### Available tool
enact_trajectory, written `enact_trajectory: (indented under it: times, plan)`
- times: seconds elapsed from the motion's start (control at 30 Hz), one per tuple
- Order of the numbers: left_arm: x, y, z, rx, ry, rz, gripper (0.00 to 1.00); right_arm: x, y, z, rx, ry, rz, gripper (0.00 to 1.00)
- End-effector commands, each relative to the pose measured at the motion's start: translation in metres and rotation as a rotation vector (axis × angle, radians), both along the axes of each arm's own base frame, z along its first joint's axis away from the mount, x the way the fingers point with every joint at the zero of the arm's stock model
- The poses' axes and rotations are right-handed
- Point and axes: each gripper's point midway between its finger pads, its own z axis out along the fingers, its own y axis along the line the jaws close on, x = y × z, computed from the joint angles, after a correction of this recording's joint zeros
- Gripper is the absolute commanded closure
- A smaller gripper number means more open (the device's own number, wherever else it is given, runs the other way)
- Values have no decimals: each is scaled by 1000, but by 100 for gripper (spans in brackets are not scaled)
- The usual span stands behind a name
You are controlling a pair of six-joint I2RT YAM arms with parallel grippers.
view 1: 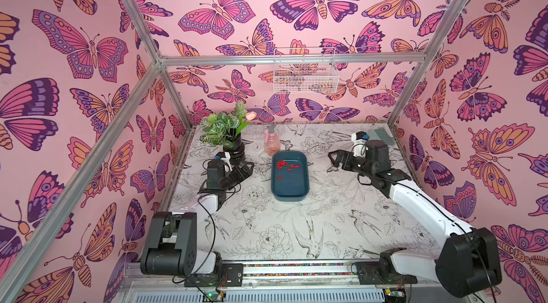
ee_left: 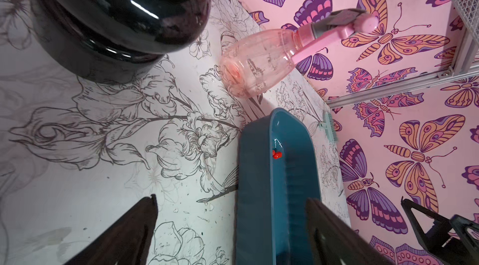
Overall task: Take the screw protection sleeves out of the storage box
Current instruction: Pick up the screw protection sleeve from the storage box.
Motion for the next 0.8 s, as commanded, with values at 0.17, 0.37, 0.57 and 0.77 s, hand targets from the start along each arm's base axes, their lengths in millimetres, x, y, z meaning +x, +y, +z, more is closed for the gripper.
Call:
enact_trajectory:
  times: [0.17,0.37,0.57,0.77]
  plan:
    - [6,-21,6,-39,-34,-54,8,-2,61,-36,-212,103,157,1]
    - [11,-26,-2,-67,-14,-69,13,2,102,-68,-271,160,244,27]
    - [17,-33,-10,-103,5,-101,18,10,132,-105,-295,205,288,36]
    - [19,-37,-12,-117,9,-117,20,4,166,-124,-402,208,386,36]
